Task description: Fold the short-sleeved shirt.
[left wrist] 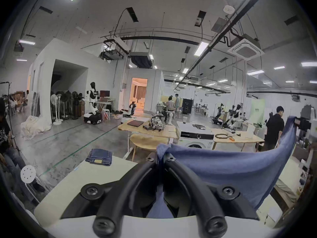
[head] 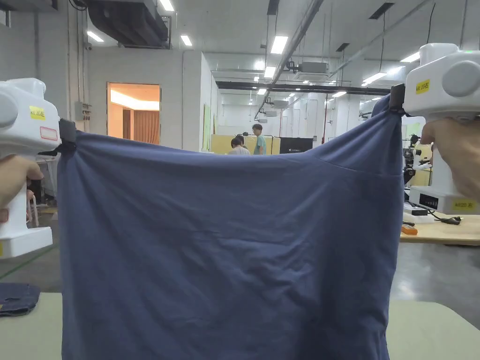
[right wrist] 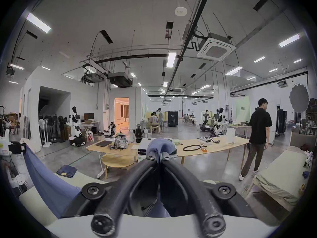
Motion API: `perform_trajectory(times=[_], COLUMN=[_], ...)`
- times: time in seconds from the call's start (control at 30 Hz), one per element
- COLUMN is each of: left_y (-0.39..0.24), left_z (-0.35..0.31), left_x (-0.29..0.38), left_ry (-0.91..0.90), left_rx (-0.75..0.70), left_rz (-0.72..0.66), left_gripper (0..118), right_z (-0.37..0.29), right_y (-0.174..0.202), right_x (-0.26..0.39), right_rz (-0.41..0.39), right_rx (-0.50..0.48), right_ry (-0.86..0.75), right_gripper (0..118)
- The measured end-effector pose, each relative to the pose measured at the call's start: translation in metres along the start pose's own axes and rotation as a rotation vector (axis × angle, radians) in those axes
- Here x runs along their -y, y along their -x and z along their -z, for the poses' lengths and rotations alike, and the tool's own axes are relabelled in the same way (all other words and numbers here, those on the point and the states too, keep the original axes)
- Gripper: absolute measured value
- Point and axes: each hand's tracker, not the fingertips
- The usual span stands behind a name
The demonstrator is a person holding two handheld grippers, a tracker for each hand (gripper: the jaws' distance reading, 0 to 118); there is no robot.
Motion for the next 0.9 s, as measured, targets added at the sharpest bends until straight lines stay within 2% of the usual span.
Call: perform_trajectory(times=[0.3, 0.47, 0.67, 0.9], left_y=[-0.006, -0.011, -0.012, -0.007], left_z=[0.043, 0.058, 0.067, 0.048], left_x=[0.002, 0.014, 0.053, 0.104], left_ry=[0.000, -0.018, -0.005, 0.046], left_rx=[-0.030, -0.082, -0.092, -0.079], left_rz=[0.053, 0.114, 0.154, 0.154], left_gripper=[0, 0, 0, 0], right_z=[0.033, 0.042, 0.054, 0.033], right_y=[0.005, 0.008, 0.003, -0.009], right_x=[0.008, 0.021, 0.069, 0.119], right_rz=[0.002, -0.034, -0.068, -0.049], right_rx=[0.006, 0.019, 0.025, 0.014], right_ry=[-0.018, -0.021, 0.009, 0.078], right_gripper=[0, 0, 0, 0])
